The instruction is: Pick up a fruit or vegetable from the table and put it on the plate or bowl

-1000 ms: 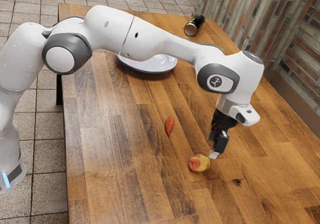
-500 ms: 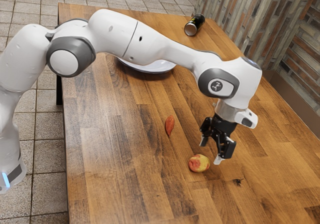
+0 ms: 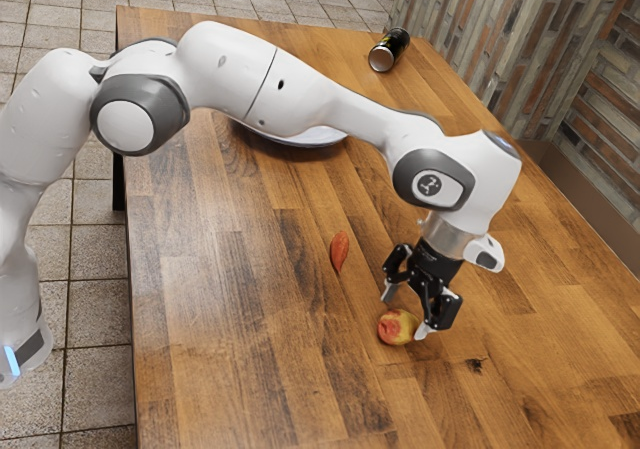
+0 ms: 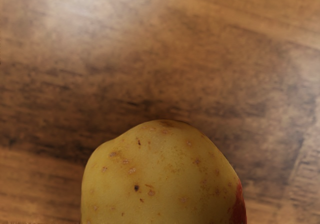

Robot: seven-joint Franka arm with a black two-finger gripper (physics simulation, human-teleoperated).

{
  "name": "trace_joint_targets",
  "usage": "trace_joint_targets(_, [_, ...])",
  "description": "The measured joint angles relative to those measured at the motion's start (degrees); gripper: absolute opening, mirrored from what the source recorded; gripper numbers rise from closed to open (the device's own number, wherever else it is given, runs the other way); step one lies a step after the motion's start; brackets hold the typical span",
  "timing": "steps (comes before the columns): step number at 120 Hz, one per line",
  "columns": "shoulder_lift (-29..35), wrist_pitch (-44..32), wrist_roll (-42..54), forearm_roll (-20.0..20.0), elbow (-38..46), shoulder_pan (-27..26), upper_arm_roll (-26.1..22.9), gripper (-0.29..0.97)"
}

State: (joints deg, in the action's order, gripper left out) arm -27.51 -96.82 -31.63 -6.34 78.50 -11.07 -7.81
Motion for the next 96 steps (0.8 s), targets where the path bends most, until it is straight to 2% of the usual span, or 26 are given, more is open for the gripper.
trace_joint_targets(73, [-0.5,-1.4,-5.2,0.6,1.7,-0.8,0.0,0.68])
trace_joint_targets(96, [-0.5,-2.3,-6.0,1.4,1.7,-0.8,0.1,0.45])
